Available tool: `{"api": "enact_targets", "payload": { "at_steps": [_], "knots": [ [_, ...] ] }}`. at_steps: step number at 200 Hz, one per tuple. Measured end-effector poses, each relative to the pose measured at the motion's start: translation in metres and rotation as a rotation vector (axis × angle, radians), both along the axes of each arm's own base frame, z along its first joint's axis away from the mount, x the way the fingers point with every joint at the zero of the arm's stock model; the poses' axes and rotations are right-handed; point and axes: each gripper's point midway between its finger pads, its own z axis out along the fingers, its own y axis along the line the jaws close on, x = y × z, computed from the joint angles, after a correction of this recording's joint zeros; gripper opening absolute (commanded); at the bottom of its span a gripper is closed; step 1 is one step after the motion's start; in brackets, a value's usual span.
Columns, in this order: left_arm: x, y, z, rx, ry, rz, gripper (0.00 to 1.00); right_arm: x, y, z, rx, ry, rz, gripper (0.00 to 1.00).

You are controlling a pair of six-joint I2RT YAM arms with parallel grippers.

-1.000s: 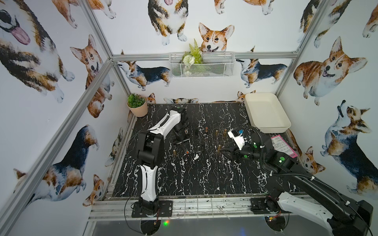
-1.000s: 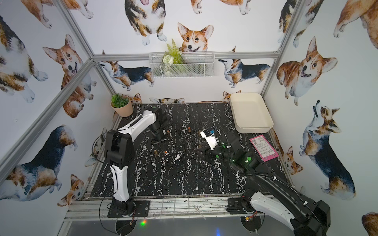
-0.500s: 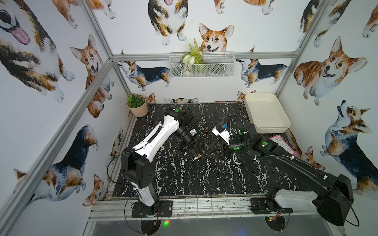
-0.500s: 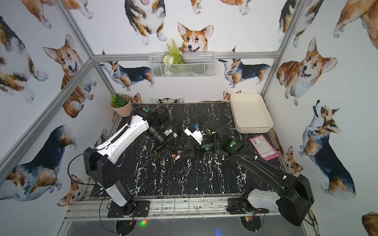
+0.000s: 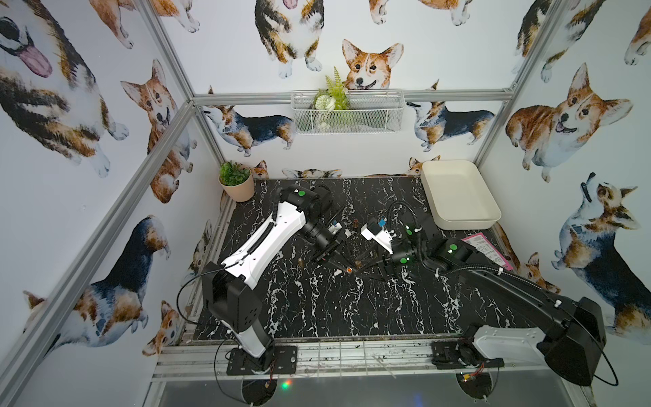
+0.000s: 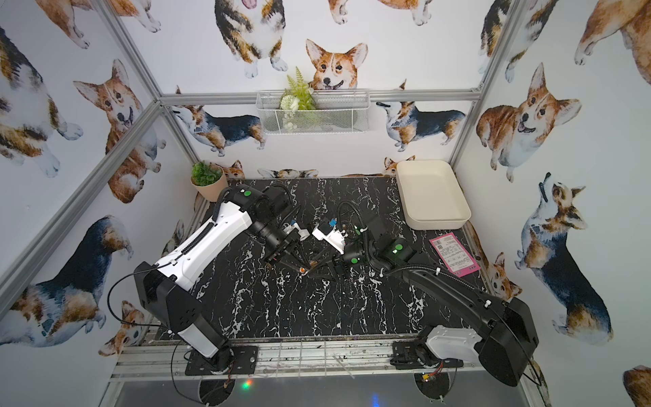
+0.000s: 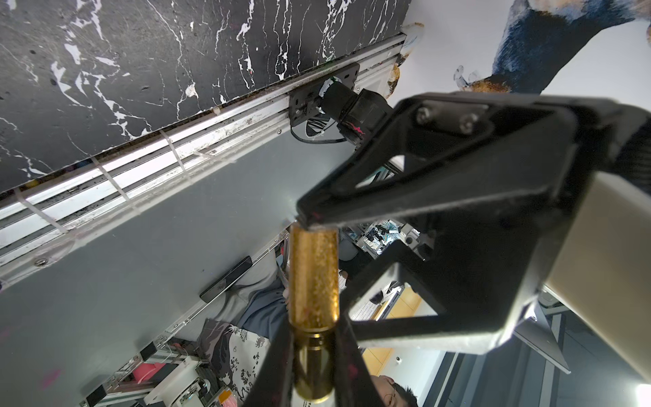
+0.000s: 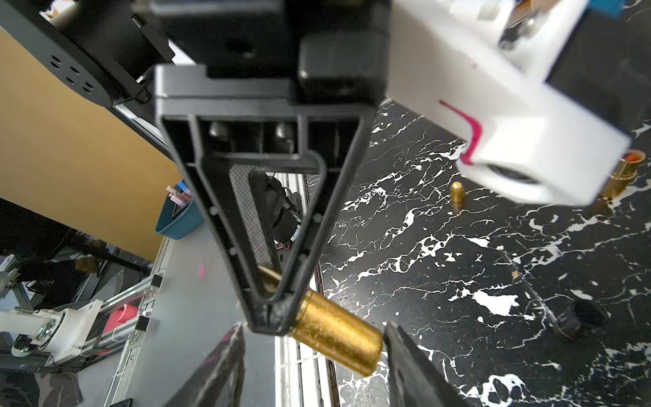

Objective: Open the lipstick cap
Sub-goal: Adjust the lipstick.

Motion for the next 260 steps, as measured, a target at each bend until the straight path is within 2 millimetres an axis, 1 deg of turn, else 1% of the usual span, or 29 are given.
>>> {"api": "enact_targets", "payload": {
  "at_steps": [29, 31, 36, 137, 166, 193, 206, 216, 234, 245, 260],
  "knots": [
    [0.001, -0.001, 0.004, -0.010, -0.009, 0.000, 0.14, -0.006, 0.003, -0.001, -0.002, 0.000, 0.018, 0.64],
    [0.001, -0.001, 0.004, -0.011, -0.010, 0.000, 0.14, -0.007, 0.003, -0.001, -0.002, 0.000, 0.019, 0.61],
    [0.001, -0.001, 0.004, -0.011, -0.011, 0.000, 0.14, -0.007, 0.003, -0.001, -0.003, -0.002, 0.018, 0.59],
    [0.000, -0.002, 0.007, -0.024, -0.001, 0.003, 0.14, -0.006, 0.001, -0.001, -0.024, -0.051, -0.035, 0.46],
    [0.006, -0.002, 0.008, -0.025, -0.004, 0.016, 0.14, -0.004, 0.000, -0.002, -0.035, -0.058, -0.051, 0.44],
    [0.011, 0.000, 0.007, -0.014, -0.009, 0.030, 0.14, -0.007, -0.003, -0.007, -0.052, -0.044, -0.051, 0.44],
    [0.012, -0.001, 0.007, -0.015, -0.007, 0.031, 0.10, -0.008, -0.004, -0.007, -0.054, -0.044, -0.054, 0.43],
    [0.012, -0.001, 0.007, -0.017, -0.007, 0.031, 0.10, -0.009, -0.006, -0.007, -0.056, -0.045, -0.056, 0.45],
    [0.014, 0.001, 0.005, -0.004, -0.021, 0.034, 0.12, -0.022, -0.007, 0.002, -0.026, -0.054, -0.013, 0.54],
    [0.013, 0.002, 0.006, -0.007, -0.022, 0.036, 0.12, -0.022, -0.008, 0.006, -0.016, -0.074, -0.015, 0.59],
    [0.010, 0.003, 0.005, -0.005, -0.011, 0.034, 0.13, -0.021, -0.012, 0.011, -0.014, -0.099, -0.029, 0.61]
  ]
}}
